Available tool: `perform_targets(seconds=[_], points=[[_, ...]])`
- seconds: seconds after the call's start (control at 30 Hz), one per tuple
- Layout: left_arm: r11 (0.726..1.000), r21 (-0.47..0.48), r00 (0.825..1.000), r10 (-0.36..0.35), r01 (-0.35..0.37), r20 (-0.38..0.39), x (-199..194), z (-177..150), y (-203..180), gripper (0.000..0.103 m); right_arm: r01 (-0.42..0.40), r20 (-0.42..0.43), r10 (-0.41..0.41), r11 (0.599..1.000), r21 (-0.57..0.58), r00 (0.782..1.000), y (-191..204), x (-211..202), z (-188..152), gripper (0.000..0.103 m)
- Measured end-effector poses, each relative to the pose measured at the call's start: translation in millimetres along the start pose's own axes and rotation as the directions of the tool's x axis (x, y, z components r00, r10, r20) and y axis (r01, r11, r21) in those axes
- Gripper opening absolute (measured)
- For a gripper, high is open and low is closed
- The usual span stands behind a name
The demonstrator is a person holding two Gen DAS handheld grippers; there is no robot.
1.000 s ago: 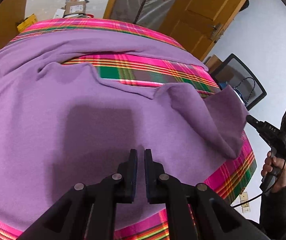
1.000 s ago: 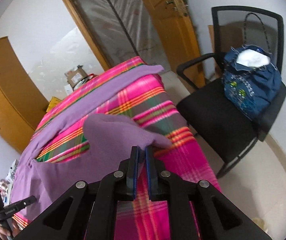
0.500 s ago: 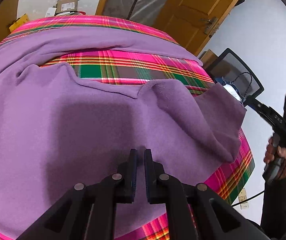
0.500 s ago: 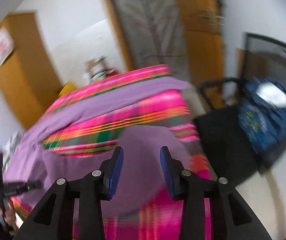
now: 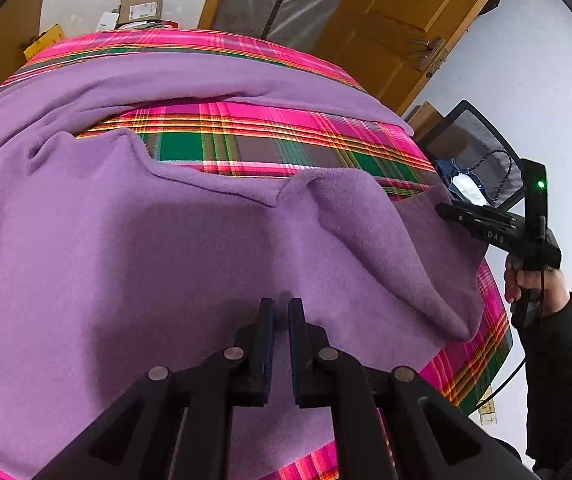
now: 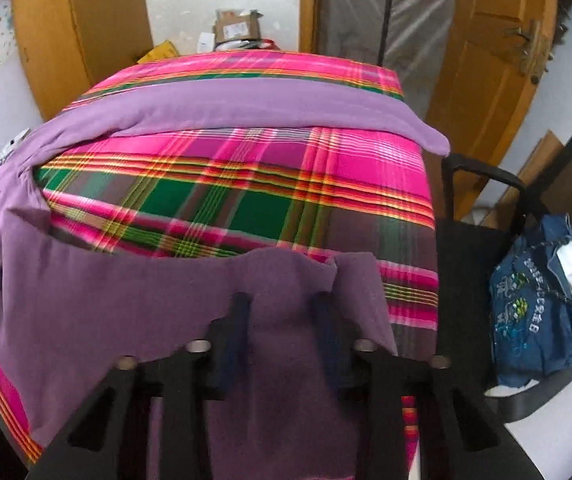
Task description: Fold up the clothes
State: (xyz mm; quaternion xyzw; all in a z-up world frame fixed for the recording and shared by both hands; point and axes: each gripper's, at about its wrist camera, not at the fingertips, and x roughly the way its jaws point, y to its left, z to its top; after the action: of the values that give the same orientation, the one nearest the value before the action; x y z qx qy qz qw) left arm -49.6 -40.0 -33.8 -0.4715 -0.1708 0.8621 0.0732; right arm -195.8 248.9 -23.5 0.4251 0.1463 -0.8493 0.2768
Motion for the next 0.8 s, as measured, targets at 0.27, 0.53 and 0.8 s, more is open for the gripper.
perform_targets(seconds=[0.27,0.53,0.8], points=[[1.000,0.018,1.000,0.006,-0.006,-0.007,4,3,-8,0.006,0.106,0.108,-0.115,0.991,0.079,0.987,-22,-31,-2,0.009],[1.000,0.020,1.000,0.001,-0.001,-0.010,5,3,-8,0.006,0.111,0.124,-0.147,0.959,0.260,0.981,-55,-49,-11,0.021],[1.000,0.026,1.000,-0.002,0.002,-0.004,6,2,-10,0.006,-0.044,0.178,-0.060,0.847,0.530,0.982,-111,-75,-57,0.036]])
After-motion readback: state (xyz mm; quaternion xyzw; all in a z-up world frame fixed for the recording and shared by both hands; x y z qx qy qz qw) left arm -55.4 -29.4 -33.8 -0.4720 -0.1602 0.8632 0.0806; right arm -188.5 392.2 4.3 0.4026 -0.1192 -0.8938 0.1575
